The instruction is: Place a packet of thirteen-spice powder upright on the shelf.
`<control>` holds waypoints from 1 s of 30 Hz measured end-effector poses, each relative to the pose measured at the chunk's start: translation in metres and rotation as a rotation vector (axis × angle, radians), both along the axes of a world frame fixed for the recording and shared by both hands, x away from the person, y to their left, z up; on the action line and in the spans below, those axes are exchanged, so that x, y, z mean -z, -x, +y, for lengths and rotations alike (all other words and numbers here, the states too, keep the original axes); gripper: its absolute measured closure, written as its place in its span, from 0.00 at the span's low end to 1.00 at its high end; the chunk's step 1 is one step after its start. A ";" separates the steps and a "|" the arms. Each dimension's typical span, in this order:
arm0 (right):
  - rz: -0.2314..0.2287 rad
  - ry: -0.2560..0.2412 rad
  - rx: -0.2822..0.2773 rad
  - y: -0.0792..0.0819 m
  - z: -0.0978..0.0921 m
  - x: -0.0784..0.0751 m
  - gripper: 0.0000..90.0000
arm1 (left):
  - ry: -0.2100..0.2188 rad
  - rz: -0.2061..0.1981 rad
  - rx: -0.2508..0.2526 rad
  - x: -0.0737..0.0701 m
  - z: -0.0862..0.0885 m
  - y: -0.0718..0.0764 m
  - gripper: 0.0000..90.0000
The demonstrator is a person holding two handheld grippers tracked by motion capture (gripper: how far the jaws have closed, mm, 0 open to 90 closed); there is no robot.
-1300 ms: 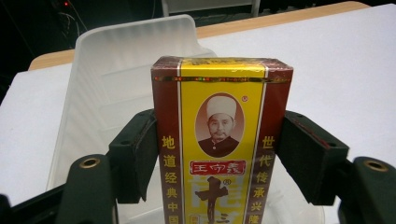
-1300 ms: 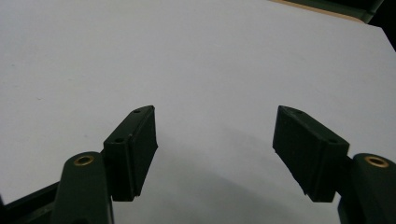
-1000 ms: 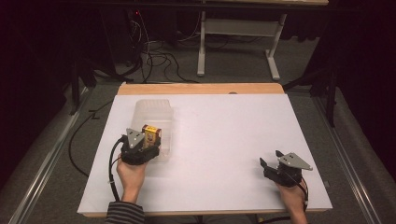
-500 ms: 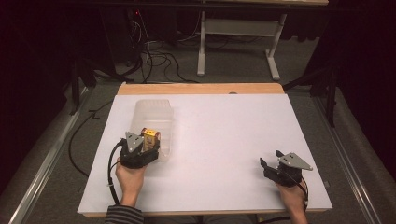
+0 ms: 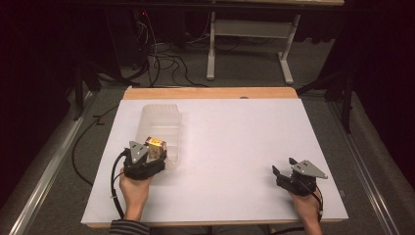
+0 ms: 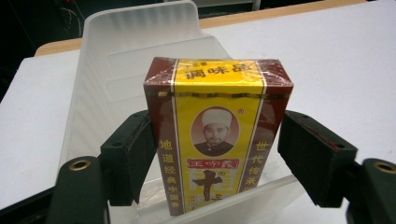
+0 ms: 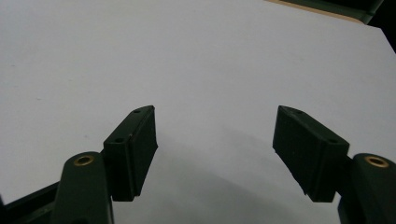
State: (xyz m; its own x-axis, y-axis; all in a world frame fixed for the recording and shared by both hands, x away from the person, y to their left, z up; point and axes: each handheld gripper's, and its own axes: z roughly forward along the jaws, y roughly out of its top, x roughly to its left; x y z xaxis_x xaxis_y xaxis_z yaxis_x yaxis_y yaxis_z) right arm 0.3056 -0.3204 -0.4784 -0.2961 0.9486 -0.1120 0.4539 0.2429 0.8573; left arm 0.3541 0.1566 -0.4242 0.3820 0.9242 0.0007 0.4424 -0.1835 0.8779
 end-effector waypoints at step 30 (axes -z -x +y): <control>-0.004 0.003 -0.003 0.000 -0.001 0.000 0.34 | 0.009 -0.086 0.016 -0.029 -0.001 0.017 0.22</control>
